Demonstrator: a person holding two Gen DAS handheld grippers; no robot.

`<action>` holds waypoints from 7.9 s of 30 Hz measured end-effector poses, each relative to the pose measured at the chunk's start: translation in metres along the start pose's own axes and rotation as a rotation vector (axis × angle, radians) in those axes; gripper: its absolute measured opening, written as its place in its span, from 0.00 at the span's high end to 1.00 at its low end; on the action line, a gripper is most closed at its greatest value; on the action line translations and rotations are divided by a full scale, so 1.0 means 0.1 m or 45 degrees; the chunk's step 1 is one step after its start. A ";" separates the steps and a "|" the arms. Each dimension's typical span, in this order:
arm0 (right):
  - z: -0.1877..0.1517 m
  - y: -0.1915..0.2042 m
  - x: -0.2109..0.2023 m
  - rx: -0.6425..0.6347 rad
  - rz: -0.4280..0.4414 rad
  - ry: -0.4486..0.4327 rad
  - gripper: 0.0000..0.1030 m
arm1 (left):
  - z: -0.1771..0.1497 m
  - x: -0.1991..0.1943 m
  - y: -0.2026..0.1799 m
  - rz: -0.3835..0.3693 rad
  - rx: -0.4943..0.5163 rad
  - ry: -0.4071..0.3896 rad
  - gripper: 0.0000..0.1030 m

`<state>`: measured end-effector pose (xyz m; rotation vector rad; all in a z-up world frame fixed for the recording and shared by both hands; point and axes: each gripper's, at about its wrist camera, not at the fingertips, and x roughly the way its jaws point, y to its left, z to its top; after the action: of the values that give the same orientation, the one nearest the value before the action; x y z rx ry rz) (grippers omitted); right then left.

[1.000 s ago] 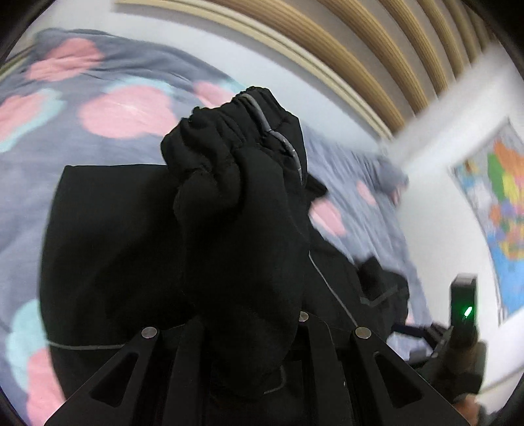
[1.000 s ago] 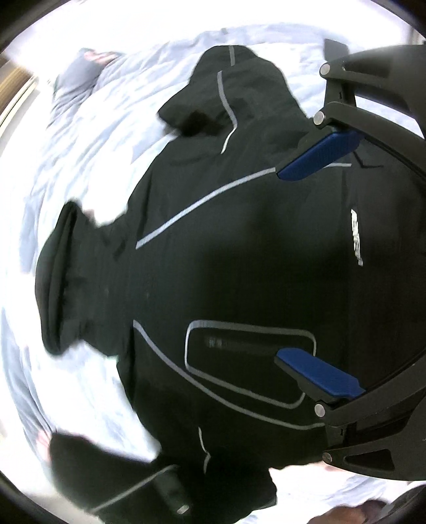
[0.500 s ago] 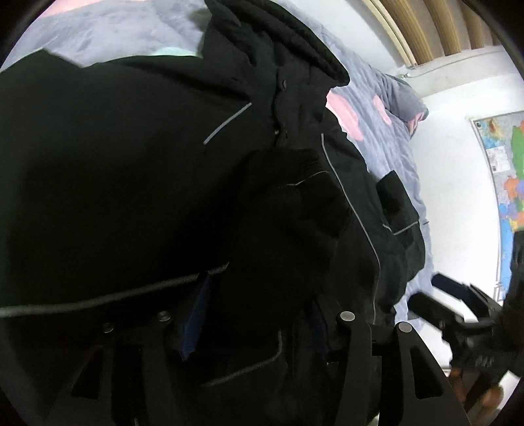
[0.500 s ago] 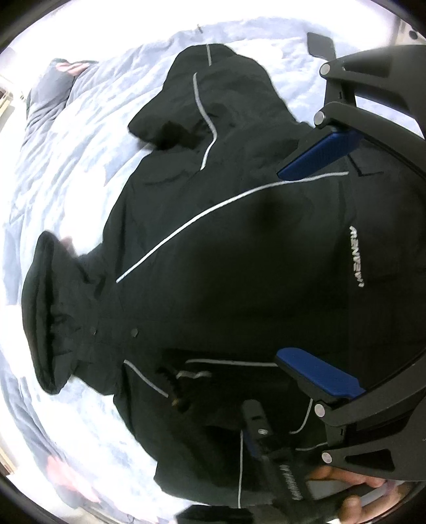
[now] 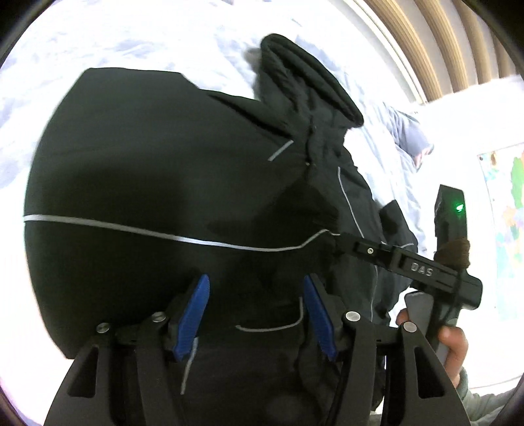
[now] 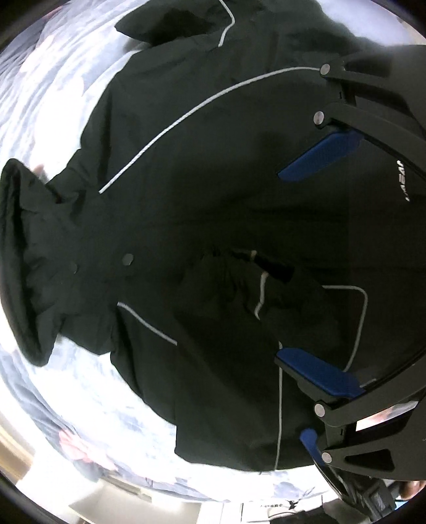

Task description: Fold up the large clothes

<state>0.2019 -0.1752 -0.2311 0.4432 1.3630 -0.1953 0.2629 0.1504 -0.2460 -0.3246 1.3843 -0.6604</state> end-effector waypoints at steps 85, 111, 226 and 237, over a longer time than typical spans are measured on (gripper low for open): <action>-1.32 -0.88 -1.76 -0.019 -0.229 -0.338 0.32 | -1.04 -0.58 -1.31 0.172 0.279 -0.191 0.41; -0.86 -5.18 -2.25 0.557 -0.139 -0.361 0.31 | -1.67 0.75 -3.26 0.252 0.265 -0.122 0.40; 0.09 1.75 0.65 -0.574 0.119 0.108 0.38 | 0.00 -0.27 0.07 0.398 -0.037 -0.107 0.40; 0.13 0.32 -0.51 -0.264 -0.037 -0.244 0.38 | 0.36 -0.05 -0.40 0.267 0.146 -0.099 0.40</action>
<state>0.2158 -0.1574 -0.1737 0.2250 1.1874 -0.1153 0.2877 0.1162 -0.2129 -0.1102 1.2799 -0.5452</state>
